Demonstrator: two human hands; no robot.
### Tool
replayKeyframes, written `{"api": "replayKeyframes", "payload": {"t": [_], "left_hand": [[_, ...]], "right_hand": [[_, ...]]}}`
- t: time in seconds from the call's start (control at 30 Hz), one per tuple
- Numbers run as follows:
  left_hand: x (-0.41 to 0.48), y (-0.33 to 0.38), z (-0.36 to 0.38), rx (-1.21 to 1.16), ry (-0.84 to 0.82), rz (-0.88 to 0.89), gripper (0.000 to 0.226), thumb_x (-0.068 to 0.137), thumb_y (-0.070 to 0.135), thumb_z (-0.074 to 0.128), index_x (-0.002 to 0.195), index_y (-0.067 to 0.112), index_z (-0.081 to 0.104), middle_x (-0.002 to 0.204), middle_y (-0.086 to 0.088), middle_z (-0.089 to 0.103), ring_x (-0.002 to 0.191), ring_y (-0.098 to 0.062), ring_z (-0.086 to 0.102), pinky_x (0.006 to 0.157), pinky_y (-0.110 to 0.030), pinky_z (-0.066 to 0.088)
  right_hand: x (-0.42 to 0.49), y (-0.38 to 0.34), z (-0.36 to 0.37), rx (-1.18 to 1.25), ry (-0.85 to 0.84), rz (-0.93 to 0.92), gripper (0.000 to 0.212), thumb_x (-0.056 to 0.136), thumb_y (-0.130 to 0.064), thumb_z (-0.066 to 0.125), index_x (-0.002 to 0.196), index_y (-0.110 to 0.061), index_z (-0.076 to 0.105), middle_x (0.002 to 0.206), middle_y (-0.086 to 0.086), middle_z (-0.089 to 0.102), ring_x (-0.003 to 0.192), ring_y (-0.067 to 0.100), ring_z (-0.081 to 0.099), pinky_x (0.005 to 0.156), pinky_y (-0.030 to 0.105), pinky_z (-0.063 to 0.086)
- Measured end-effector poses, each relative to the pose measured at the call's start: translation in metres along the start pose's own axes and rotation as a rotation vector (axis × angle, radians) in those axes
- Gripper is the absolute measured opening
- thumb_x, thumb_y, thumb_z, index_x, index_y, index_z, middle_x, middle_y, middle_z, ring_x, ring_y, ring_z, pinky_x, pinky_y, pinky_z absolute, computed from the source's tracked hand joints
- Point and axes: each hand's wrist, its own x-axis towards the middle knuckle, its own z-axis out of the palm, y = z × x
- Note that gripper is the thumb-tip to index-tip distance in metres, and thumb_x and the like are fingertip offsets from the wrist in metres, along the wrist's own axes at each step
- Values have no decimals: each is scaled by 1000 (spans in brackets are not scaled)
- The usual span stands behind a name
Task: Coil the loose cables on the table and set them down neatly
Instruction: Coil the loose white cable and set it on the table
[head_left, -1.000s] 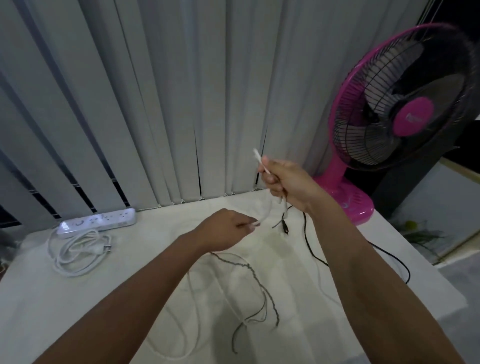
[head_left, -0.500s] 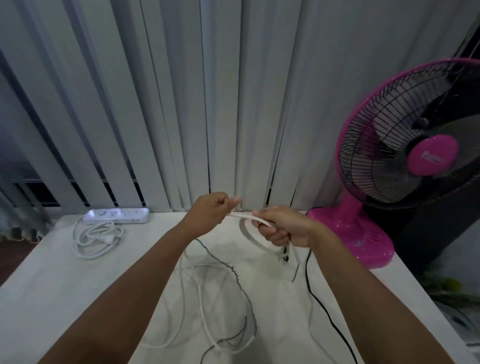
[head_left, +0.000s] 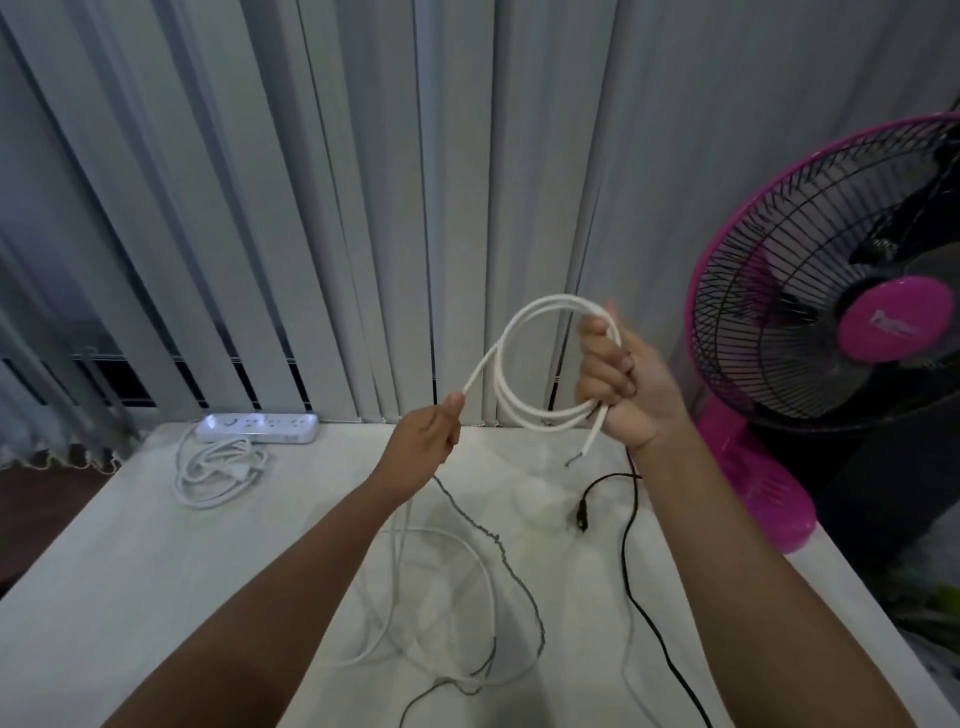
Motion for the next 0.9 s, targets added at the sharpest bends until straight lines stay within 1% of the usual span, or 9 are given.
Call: {"api": "replayKeyframes", "payload": {"t": [0.17, 0.23, 0.33, 0.43, 0.53, 0.63, 0.73, 0.83, 0.9], "left_hand": [[-11, -19, 13, 39, -16, -27, 52, 92, 63, 38, 62, 21, 51, 49, 5, 53, 44, -4, 47, 48, -11, 39], [-20, -29, 20, 5, -71, -94, 41, 94, 53, 43, 72, 20, 52, 54, 4, 55, 47, -8, 50, 50, -20, 44], [-34, -43, 27, 43, -49, -84, 25, 100, 40, 38, 87, 22, 49, 56, 4, 49, 47, -10, 43, 54, -28, 39], [-35, -31, 25, 238, -107, 31, 28, 100, 44, 34, 101, 28, 57, 63, 3, 56, 51, -7, 48, 57, -28, 41], [-28, -6, 25, 507, -297, 168, 30, 97, 49, 38, 101, 33, 64, 67, 6, 61, 62, -9, 54, 60, -28, 42], [-22, 20, 21, 626, -378, 304, 31, 96, 50, 42, 99, 32, 68, 82, 9, 70, 75, -8, 60, 67, -29, 48], [-16, 42, 13, 569, -349, 424, 27, 93, 46, 51, 98, 30, 72, 90, 9, 73, 77, -6, 62, 68, -30, 51], [-14, 62, 5, 368, -294, 440, 23, 89, 45, 59, 90, 29, 75, 71, 4, 70, 61, -11, 61, 58, -31, 49], [-12, 69, 1, 234, -247, 416, 13, 85, 49, 62, 85, 41, 72, 61, 1, 64, 53, -16, 55, 52, -31, 43]], "right_hand": [[-3, -20, 11, -160, 133, -214, 37, 98, -33, 34, 76, -12, 54, 46, -7, 22, 32, 8, 13, 32, 19, 8], [-5, -28, 11, -142, 181, -326, 33, 98, -27, 33, 76, -13, 52, 41, -3, 29, 33, 8, 13, 31, 20, 15], [-6, -40, 9, -201, 245, -402, 36, 102, -26, 27, 77, -14, 51, 42, -5, 36, 35, 6, 12, 33, 17, 16], [-2, -39, 2, -372, 316, -368, 35, 102, -31, 31, 79, -15, 53, 44, -7, 35, 33, 5, 17, 32, 14, 20], [6, -27, -11, -619, 441, -296, 38, 102, -36, 35, 79, -16, 58, 47, -8, 37, 32, 2, 27, 32, 17, 26], [14, -9, -23, -914, 585, -186, 39, 102, -39, 37, 79, -16, 59, 48, -7, 40, 33, 5, 28, 32, 17, 26], [13, 8, -30, -1154, 622, -77, 39, 101, -42, 38, 83, -14, 57, 48, -9, 42, 36, 6, 32, 36, 18, 28], [12, 24, -32, -1293, 610, -5, 39, 99, -43, 38, 81, -16, 59, 48, -10, 45, 40, 8, 40, 42, 20, 35], [10, 33, -32, -1343, 610, 14, 41, 100, -43, 38, 77, -17, 61, 48, -7, 49, 43, 10, 48, 45, 20, 42]]}}
